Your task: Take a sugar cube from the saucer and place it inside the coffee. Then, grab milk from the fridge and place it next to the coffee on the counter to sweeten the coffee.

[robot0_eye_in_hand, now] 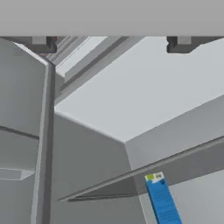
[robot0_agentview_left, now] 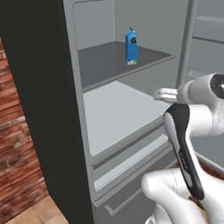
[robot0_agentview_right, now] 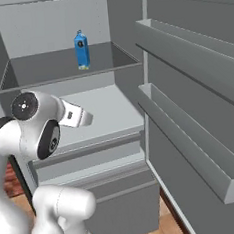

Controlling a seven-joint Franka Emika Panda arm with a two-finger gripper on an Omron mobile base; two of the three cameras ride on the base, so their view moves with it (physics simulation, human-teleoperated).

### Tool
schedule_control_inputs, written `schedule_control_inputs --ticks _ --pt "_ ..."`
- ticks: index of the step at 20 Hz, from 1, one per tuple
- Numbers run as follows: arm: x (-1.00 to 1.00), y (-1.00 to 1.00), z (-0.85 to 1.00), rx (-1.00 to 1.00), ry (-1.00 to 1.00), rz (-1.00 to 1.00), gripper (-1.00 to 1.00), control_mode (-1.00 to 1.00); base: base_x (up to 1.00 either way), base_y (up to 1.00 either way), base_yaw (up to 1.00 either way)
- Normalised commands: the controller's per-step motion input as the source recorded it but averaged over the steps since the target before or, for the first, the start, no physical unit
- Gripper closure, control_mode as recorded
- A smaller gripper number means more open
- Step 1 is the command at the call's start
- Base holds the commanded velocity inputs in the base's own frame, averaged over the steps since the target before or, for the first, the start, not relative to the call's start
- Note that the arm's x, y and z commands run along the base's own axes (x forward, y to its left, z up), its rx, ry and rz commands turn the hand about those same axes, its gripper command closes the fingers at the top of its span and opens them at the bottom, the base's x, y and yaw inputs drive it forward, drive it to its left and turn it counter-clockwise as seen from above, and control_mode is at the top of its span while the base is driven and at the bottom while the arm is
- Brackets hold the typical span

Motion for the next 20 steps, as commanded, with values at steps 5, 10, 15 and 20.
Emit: schedule_control_inputs --ticks 5,10,15,20 --pt "0.44 0.03 0.81 0.00 -0.01 -0.09 -1.00 -1.00 0.00 0.00 0.00" --pt "0.45 0.18 0.78 0.00 0.00 0.09 -1.00 -1.00 0.00 0.00 0.00" --pt "0.37 0.19 0.31 -0.01 0.00 0.24 -1.00 -1.00 0.00 0.00 0.00" --pt "0.56 0.23 -0.06 -0.05 -0.03 0.06 -1.00 -1.00 0.00 0.00 0.00"
